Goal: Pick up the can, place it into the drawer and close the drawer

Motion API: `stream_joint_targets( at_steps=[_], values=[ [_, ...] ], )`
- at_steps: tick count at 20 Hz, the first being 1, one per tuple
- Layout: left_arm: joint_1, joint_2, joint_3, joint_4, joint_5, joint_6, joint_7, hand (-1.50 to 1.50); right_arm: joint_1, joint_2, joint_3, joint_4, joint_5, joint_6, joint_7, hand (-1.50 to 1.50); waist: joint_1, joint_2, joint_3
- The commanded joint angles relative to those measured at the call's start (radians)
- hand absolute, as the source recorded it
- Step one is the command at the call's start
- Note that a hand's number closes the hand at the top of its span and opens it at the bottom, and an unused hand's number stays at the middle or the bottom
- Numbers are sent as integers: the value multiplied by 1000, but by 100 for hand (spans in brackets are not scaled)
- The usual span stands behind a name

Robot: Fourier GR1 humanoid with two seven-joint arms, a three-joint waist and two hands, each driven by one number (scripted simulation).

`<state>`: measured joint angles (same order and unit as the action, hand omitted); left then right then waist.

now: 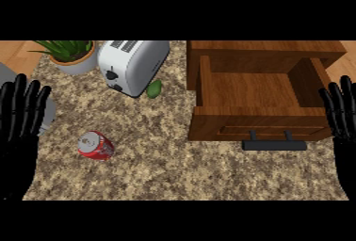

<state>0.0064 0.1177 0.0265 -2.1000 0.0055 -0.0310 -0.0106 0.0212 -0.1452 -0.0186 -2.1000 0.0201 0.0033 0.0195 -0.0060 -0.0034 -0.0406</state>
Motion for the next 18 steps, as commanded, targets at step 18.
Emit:
stream_joint_targets(
  at_steps=[18],
  values=[
    [85,485,128,154,734,-736,144,-150,137,20,-50,-31,-67,-1,189,-150,4,2,41]
  ],
)
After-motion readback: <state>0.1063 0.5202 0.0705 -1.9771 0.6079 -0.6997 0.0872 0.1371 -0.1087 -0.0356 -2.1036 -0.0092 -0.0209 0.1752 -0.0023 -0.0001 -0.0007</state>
